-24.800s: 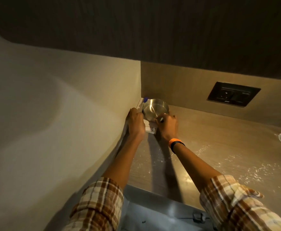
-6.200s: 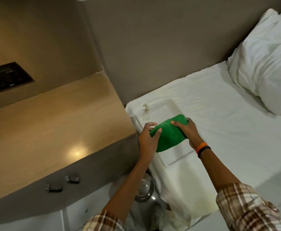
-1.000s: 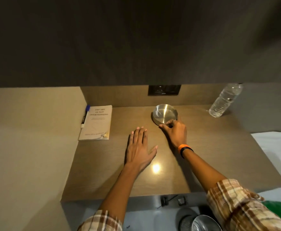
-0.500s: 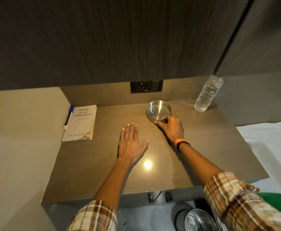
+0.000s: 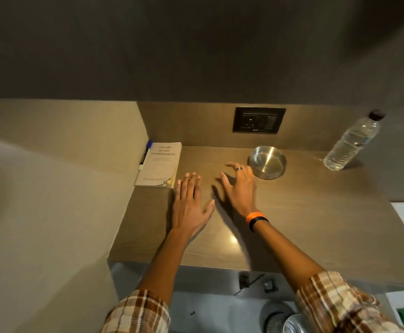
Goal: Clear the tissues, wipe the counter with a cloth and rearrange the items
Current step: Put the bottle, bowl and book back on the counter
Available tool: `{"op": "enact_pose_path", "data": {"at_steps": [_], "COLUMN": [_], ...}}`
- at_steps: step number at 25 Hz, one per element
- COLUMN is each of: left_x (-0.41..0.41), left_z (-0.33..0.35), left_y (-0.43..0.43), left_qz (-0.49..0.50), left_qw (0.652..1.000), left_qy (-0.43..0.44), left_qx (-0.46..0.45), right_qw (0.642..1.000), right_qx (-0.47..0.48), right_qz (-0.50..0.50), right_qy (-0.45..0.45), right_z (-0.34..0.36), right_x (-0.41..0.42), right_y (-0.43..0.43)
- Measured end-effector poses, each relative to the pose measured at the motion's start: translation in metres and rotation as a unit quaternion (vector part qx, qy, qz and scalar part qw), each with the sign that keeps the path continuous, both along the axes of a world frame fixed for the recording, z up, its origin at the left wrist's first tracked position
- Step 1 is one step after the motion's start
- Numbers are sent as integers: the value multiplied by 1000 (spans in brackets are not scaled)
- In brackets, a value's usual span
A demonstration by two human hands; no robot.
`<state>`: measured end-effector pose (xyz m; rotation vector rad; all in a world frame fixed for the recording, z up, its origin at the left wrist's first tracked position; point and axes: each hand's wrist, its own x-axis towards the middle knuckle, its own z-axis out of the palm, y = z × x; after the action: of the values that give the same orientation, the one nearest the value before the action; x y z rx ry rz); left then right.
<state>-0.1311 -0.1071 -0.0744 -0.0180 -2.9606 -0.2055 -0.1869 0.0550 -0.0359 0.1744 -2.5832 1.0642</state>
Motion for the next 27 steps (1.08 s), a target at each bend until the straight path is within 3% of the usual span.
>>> {"op": "enact_pose_path", "data": {"at_steps": [5, 10, 13, 17, 20, 24, 27], "left_x": [20, 26, 23, 23, 23, 12, -2], "left_z": [2, -4, -2, -3, 0, 10, 12], "left_y": [-97, -135, -133, -136, -135, -108, -73], "left_qz": [83, 70, 74, 72, 69, 6, -51], "left_qw": [996, 995, 994, 995, 997, 1000, 998], "left_qy": [-37, -72, -54, -46, -33, 13, 27], "left_qx": [-7, 12, 58, 53, 13, 11, 22], "right_qw": [980, 958, 961, 960, 972, 982, 981], "right_qx": [42, 91, 97, 136, 82, -57, -60], "right_qz": [159, 205, 177, 163, 122, -12, -88], "right_qy": [-110, -178, -187, -183, -182, -177, -163], "right_z": [10, 14, 11, 13, 15, 11, -2], "right_x": [-28, -47, -55, -59, -60, -48, -42], "right_y": [-134, -234, -250, -253, -234, -159, -99]}}
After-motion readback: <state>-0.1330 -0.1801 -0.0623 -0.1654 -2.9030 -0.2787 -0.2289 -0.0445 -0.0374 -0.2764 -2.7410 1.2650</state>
